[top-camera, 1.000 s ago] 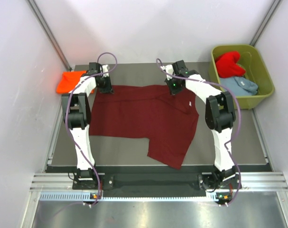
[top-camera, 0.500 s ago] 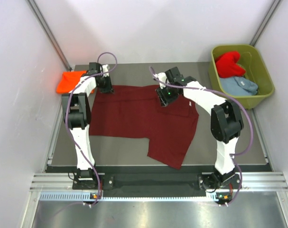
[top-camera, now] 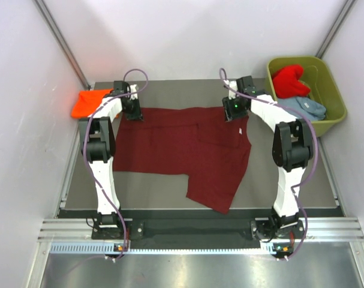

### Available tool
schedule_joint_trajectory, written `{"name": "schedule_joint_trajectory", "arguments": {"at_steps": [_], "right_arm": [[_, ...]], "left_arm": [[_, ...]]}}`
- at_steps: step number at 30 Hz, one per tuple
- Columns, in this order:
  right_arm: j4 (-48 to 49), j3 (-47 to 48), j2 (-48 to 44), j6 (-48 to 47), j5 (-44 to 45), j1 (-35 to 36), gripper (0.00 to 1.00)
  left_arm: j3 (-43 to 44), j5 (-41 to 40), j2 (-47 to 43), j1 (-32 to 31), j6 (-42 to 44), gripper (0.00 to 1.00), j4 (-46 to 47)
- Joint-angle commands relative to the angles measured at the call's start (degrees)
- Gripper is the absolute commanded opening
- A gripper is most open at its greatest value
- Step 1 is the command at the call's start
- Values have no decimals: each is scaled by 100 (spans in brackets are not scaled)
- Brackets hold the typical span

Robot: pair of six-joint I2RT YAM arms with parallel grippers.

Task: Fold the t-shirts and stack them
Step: Fold the tshirt

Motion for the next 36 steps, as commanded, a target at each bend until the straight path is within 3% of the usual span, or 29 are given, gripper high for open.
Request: {"name": "schedule_joint_trajectory", "arguments": {"at_steps": [1,6,14,26,36], "right_arm": [[70,140,262,485,-410,-296,45],[35,-96,438,846,-762,-594,55],[70,-1,851,1163,-771,-946,56],[88,1448,1809,1374,-850,-1289,56],[193,2056,2196,1304,-701,-1351,56]], "left_arm": [[151,-150,39,12,44,11,-245],[133,-492,66,-5,44,12,-245],[71,-765,145,-58,140,12,-271],[897,-1082,733,-58,325,14,-403],[1872,-1196,1445,-234,334,17,-385]]}}
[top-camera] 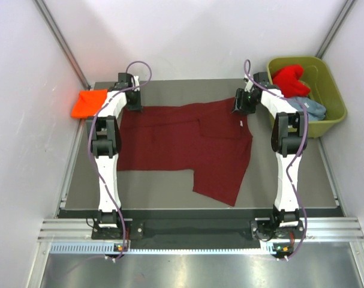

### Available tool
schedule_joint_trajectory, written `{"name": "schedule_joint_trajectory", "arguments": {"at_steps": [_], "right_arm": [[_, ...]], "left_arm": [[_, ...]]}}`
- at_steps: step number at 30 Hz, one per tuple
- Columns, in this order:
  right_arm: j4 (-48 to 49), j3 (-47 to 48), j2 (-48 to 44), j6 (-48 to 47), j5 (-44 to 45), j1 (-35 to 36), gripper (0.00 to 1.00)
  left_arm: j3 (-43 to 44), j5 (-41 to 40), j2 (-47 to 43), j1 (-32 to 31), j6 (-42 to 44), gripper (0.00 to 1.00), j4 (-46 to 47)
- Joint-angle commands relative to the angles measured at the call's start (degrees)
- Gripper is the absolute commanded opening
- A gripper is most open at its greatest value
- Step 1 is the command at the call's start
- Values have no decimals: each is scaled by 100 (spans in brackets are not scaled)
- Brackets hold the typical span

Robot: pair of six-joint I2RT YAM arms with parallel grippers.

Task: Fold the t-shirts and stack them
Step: Fold the tshirt

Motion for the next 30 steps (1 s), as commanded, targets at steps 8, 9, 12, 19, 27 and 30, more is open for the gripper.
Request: {"name": "schedule_joint_trajectory", "arguments": {"at_steps": [8,9,12,19,27,30], "right_arm": [[388,569,435,-146,495,-184,56],[397,595,444,-146,504,-184,56],[415,692,462,-224,478,-184,57],[406,526,-634,-1155,731,-87,86],[555,-2020,-3479,-2920,1137,430,89],[503,-3479,-4490,-3964,1295,1000,86]], "left_arm": [[509,-221,734,-153,107,20,48],[535,-247,761,-153,115,20,100],[675,-405,770,-197,63,20,232],[765,-994,-379,-232,-156,23,399],[-1922,-318,-3035,-223,-245,46,699],[-2573,-423,-3351,-215,-201,46,182]]}}
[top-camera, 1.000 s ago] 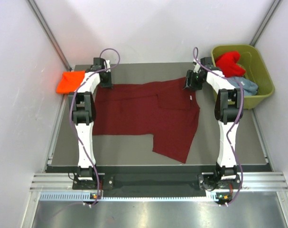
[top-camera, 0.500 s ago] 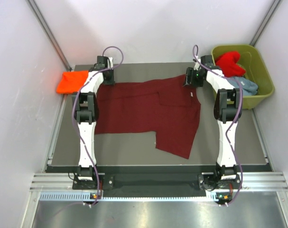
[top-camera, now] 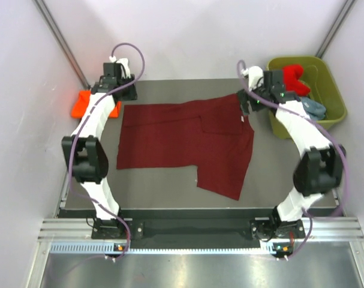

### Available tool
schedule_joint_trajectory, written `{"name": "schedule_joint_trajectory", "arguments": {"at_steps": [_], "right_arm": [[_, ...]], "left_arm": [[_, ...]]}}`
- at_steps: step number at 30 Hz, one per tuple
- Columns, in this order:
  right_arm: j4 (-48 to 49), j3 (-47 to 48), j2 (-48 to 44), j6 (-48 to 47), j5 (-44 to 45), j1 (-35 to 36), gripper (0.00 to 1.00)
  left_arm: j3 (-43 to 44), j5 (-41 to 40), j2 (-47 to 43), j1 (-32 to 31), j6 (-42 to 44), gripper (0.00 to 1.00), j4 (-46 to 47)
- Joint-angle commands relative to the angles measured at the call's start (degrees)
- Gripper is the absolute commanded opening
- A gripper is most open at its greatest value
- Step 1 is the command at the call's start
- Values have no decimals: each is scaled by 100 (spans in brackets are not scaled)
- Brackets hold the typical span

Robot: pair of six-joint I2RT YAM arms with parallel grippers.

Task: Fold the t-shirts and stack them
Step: Fold the tshirt

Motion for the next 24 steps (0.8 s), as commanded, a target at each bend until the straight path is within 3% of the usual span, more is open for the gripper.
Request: {"name": "schedule_joint_trajectory", "arguments": {"at_steps": [1,6,11,18,24], "right_arm": [[-105,-1256,-1082,-1575,132,748,85],[-527,-3006,-2276,-2121,141,1689,76],[-720,-4148,-3157,-2524,97,2164,73],[-1853,-4581,-4290,-2983,-316,2577,68],[-2259,-4670,-4609,-3062,-439,3123,68]], "left_arm": [[-765,51,-399,45,-33,46,-373],[-1617,315,-698,204,-419,50,-866],[-2243,359,-1181,239,-481,50,-559],[-2419,-89,-1411,265,-200,51,-655],[-2516,-186,-1499,485,-121,52,-699]]}}
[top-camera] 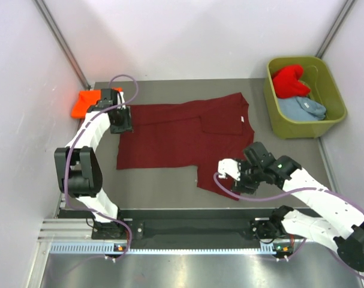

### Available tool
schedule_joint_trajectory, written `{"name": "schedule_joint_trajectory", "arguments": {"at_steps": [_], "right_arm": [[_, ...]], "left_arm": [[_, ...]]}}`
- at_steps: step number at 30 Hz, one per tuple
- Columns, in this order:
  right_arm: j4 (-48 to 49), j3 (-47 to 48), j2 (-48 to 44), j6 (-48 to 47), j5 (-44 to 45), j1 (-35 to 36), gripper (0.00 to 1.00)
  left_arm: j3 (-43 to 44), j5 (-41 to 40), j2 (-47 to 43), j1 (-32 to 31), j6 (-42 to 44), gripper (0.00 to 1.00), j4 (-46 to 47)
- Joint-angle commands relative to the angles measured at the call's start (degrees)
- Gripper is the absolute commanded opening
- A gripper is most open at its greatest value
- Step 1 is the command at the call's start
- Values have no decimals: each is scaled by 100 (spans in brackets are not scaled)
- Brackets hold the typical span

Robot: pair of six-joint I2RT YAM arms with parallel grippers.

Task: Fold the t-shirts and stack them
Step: Fold the tshirt

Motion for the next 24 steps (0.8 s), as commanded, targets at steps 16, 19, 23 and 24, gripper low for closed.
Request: {"name": "schedule_joint_trajectory", "arguments": {"at_steps": [16,19,23,24], "right_arm": [[205,-563,812,-497,-36,1108,60],[310,-563,830,-436,-27,1126,59],[425,-519,935,-409,-27,1135,59],[468,-519,979,-418,-36,1135,59]], "left_arm": [[-237,275,-365,452,-148,50,64],[-228,301,-321,478,-183,50,64],[-132,345,-128,522,-175,50,-6],[-105,363,-67,522,-183,49,-58]]}}
